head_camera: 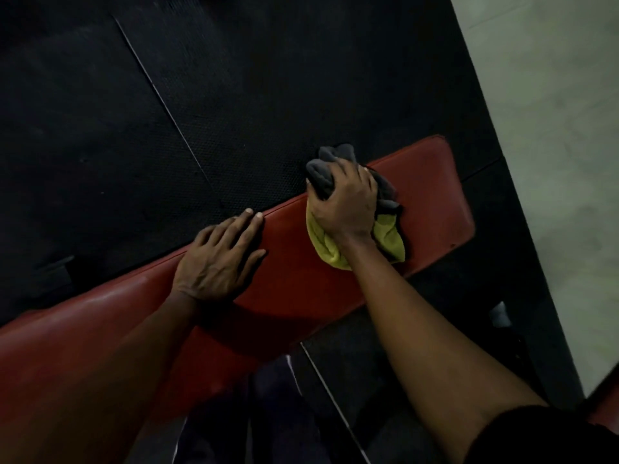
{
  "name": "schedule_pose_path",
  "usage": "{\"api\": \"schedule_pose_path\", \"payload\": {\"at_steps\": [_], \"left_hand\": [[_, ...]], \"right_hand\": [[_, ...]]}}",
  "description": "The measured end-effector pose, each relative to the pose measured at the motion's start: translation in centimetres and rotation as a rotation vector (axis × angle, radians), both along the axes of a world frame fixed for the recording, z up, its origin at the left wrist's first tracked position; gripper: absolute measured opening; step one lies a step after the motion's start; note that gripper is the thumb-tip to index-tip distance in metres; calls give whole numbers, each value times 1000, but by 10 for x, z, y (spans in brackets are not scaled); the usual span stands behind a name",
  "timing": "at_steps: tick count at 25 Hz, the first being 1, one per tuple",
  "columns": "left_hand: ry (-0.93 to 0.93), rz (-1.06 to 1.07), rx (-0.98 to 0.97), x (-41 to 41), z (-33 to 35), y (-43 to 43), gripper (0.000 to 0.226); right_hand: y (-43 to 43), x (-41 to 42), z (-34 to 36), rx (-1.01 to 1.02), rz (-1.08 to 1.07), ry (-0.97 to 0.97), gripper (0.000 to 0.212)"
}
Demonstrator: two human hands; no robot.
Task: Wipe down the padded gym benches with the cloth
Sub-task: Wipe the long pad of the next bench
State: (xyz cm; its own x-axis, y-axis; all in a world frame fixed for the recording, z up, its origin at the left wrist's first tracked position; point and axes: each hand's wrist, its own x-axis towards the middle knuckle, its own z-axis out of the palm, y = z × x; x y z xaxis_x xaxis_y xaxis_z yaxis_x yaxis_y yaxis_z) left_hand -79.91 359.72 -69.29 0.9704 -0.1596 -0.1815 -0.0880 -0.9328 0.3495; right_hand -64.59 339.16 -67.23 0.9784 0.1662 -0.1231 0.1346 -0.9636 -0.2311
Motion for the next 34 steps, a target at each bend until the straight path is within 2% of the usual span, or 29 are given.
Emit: {"api": "schedule_pose_path", "payload": {"at_steps": [3, 6, 9, 11, 14, 18, 19, 21, 23, 24, 27, 31, 34], "left_hand": [[10, 16, 12, 1, 1, -2, 63], [19, 26, 10, 2, 5, 0, 63], [58, 39, 20, 3, 7, -1, 64], [71, 57, 20, 3, 7, -4, 63], [96, 64, 14, 3, 9, -6, 62], [132, 146, -79, 5, 17, -20, 62], [152, 172, -96, 6, 20, -34, 63], [172, 236, -49, 10, 20, -66, 63], [170, 304, 38, 13, 17, -86, 67], [171, 318, 73, 14, 15, -90, 68], [151, 324, 101, 14, 13, -88, 70], [134, 308, 14, 20, 20, -101, 67], [182, 194, -22, 50, 22, -113, 68]], "right_hand": [[10, -14, 1, -42, 12, -6, 52], [8, -36, 4, 10, 291, 24, 53], [-22, -6, 6, 71, 509, 39, 49], [-43, 18, 3, 60, 426, 6, 45], [-67, 35, 2, 37, 183, -51, 40], [-47, -1, 3, 20, -12, -64, 50], [-46, -17, 4, 41, 6, -35, 56], [-64, -44, 6, 62, 173, 26, 67], [-99, -47, 5, 53, 326, 42, 71], [-117, -43, 4, 48, 326, 36, 71], [-146, -25, 3, 55, 125, 10, 70], [-115, -39, 5, 84, -154, -18, 69], [-118, -73, 11, 100, -9, 37, 77]]}}
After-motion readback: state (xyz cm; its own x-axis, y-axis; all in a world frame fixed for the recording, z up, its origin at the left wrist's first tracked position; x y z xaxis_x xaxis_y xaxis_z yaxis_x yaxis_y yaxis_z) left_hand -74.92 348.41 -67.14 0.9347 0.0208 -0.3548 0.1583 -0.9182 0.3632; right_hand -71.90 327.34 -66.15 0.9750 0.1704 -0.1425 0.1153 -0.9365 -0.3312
